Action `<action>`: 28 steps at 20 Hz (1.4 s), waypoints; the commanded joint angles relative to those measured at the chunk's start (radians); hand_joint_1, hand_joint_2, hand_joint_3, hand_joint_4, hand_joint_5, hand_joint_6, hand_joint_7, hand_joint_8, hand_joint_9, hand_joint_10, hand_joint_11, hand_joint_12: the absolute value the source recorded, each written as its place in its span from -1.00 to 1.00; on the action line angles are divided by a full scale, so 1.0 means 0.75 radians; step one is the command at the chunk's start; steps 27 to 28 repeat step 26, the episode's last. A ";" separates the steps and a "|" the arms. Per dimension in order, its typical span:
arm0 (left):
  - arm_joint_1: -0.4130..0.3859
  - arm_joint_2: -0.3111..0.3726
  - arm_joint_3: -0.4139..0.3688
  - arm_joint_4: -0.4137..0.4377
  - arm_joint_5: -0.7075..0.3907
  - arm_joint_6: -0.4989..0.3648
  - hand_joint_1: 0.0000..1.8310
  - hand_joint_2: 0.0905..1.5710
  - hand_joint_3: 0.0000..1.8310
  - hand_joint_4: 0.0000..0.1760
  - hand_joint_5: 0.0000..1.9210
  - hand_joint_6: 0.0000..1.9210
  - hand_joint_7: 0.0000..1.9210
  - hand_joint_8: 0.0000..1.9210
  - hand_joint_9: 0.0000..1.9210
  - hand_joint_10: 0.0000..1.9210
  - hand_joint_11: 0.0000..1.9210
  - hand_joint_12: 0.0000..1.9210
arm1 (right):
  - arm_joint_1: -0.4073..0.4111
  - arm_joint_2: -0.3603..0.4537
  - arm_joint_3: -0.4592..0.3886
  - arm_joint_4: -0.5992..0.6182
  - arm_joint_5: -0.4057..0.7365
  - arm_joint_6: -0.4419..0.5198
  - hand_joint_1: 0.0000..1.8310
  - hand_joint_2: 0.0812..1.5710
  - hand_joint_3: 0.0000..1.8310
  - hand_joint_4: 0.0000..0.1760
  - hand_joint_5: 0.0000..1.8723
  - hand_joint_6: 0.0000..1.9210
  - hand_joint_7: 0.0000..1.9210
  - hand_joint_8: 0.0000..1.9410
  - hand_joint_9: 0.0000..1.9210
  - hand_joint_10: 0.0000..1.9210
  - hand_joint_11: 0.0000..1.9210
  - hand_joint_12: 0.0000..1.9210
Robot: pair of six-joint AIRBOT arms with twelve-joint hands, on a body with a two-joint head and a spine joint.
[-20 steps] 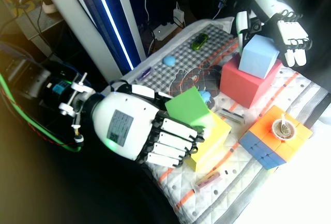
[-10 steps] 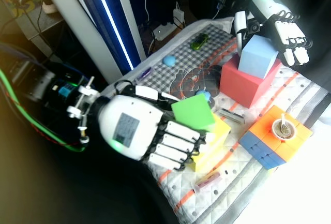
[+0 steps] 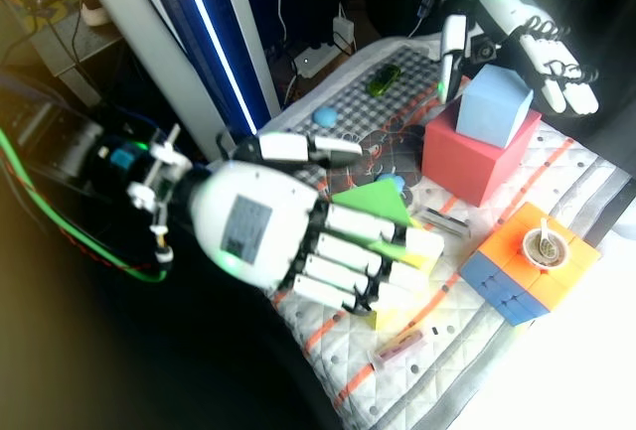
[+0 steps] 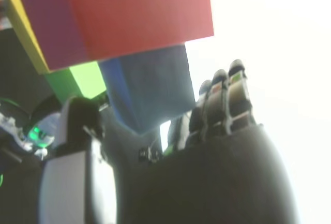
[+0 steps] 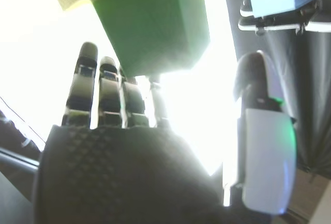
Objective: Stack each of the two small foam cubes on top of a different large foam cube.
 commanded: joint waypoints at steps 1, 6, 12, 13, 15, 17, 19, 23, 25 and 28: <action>-0.011 0.023 -0.011 0.053 -0.178 -0.003 -0.44 0.26 -1.00 1.00 -1.00 -1.00 -1.00 -1.00 -1.00 -1.00 -1.00 -1.00 | 0.016 0.021 -0.004 -0.004 0.193 0.010 -0.46 0.24 -1.00 0.35 -1.00 -1.00 -1.00 -1.00 -1.00 -1.00 -1.00 -1.00; -0.001 0.078 -0.070 0.097 -0.287 -0.005 -0.53 0.22 -1.00 1.00 -1.00 -1.00 -1.00 -1.00 -1.00 -1.00 -1.00 -1.00 | 0.017 0.101 -0.081 -0.026 0.312 0.010 -0.37 0.26 -0.99 0.55 -1.00 -1.00 -1.00 -1.00 -1.00 -1.00 -1.00 -1.00; 0.096 0.209 -0.192 0.230 -0.526 -0.170 -0.48 0.19 -1.00 1.00 -1.00 -1.00 -1.00 -1.00 -1.00 -1.00 -1.00 -1.00 | 0.012 0.204 -0.250 -0.122 0.504 0.010 -0.43 0.20 -1.00 1.00 -1.00 -1.00 -1.00 -1.00 -1.00 -1.00 -1.00 -0.13; 0.133 0.237 -0.207 0.251 -0.581 -0.237 -0.47 0.22 -1.00 1.00 -1.00 -1.00 -1.00 -1.00 -1.00 -1.00 -1.00 -1.00 | 0.012 0.222 -0.279 -0.147 0.534 0.010 -0.44 0.23 -1.00 1.00 -1.00 -1.00 -1.00 -1.00 -0.99 -0.99 -1.00 0.40; 0.177 0.263 -0.214 0.276 -0.638 -0.343 -0.46 0.21 -1.00 1.00 -1.00 -1.00 -1.00 -1.00 -1.00 -1.00 -0.97 -0.98 | -0.018 0.241 -0.309 -0.160 0.593 0.010 -0.45 0.23 -1.00 0.86 -1.00 -1.00 -1.00 -1.00 -0.90 -0.93 -1.00 0.70; 0.221 0.288 -0.216 0.311 -0.704 -0.477 -0.48 0.15 -0.98 1.00 -1.00 -1.00 -1.00 -1.00 -0.87 -0.85 -1.00 0.51 | -0.074 0.265 -0.313 -0.210 0.687 0.010 -0.50 0.24 -1.00 0.91 -1.00 -1.00 -1.00 -1.00 -1.00 -1.00 -1.00 0.33; 0.270 0.319 -0.225 0.341 -0.792 -0.588 -0.46 0.16 -0.99 1.00 -1.00 -1.00 -1.00 -1.00 -1.00 -0.99 -1.00 -0.52 | -0.143 0.286 -0.305 -0.242 0.804 0.010 -0.54 0.32 -1.00 0.70 -1.00 -1.00 -1.00 -1.00 -1.00 -1.00 -1.00 -0.79; 0.355 0.360 -0.277 0.371 -0.959 -0.608 -0.71 0.33 -0.95 0.77 -1.00 -1.00 -1.00 -1.00 -1.00 -1.00 -1.00 -1.00 | -0.220 0.317 -0.356 -0.250 0.986 0.010 -0.61 0.28 -1.00 0.00 -1.00 -1.00 -1.00 -1.00 -1.00 -1.00 -1.00 -1.00; 0.399 0.370 -0.294 0.387 -1.034 -0.625 -0.61 0.20 -1.00 0.99 -1.00 -1.00 -1.00 -1.00 -1.00 -1.00 -1.00 -1.00 | -0.286 0.319 -0.359 -0.254 1.108 0.010 -0.56 0.29 -1.00 -0.23 -1.00 -1.00 -1.00 -1.00 -1.00 -1.00 -1.00 -1.00; 0.424 0.373 -0.298 0.392 -1.077 -0.647 -0.53 0.22 -1.00 1.00 -1.00 -1.00 -1.00 -1.00 -1.00 -1.00 -1.00 -1.00 | -0.342 0.321 -0.354 -0.255 1.183 0.010 -0.50 0.33 -0.99 -0.33 -1.00 -1.00 -1.00 -1.00 -1.00 -1.00 -1.00 -1.00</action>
